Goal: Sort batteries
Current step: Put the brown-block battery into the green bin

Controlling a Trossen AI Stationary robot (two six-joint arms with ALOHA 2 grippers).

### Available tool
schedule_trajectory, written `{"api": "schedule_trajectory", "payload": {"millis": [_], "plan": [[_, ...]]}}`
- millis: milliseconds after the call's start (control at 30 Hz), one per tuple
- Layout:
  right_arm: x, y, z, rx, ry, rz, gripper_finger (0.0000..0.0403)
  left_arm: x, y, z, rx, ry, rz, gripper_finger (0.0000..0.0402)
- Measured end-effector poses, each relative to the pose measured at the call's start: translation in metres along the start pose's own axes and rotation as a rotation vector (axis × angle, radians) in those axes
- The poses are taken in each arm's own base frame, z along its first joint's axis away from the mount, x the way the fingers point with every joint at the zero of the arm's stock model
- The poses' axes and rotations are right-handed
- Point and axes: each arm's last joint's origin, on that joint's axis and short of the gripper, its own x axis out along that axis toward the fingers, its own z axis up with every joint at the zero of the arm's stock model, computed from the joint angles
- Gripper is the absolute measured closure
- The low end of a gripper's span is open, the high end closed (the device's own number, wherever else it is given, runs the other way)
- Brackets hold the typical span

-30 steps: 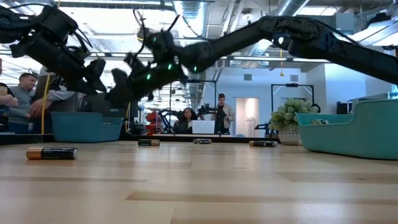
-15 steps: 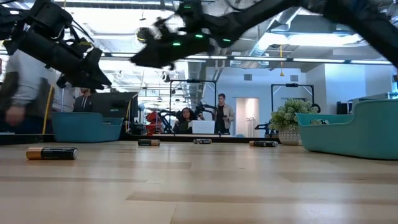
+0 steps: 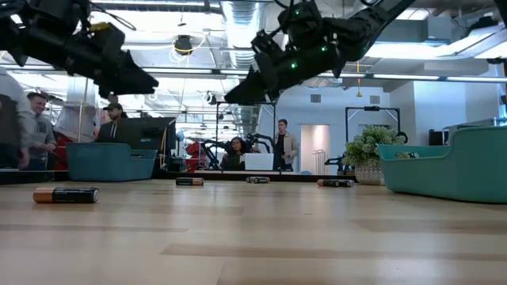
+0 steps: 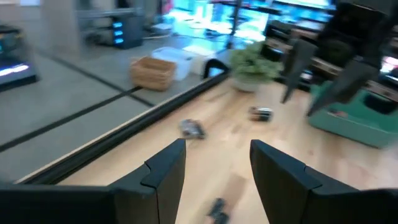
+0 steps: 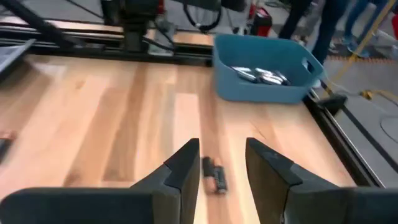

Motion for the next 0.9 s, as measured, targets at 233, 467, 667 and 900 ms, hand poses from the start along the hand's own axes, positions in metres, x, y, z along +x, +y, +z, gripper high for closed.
{"api": "schedule_trajectory", "payload": {"millis": [233,467,667,900], "plan": [[0.023,0.033,-0.014,-0.074,0.042,0.084,0.0261,0.003,-0.023,-0.009,0.094,0.073,-0.155,0.0229],[0.041,0.043,-0.028,-0.081,0.083,0.112,0.0261,0.002,-0.049,-0.023,0.237,0.179,-0.386,0.0229],[0.04,0.035,-0.031,-0.067,0.111,0.096,0.0261,-0.005,-0.072,-0.041,0.238,0.334,-0.556,0.0229],[0.036,0.025,-0.024,-0.069,0.082,0.064,0.0262,-0.014,-0.096,-0.057,0.161,0.483,-0.651,0.0229]]}}
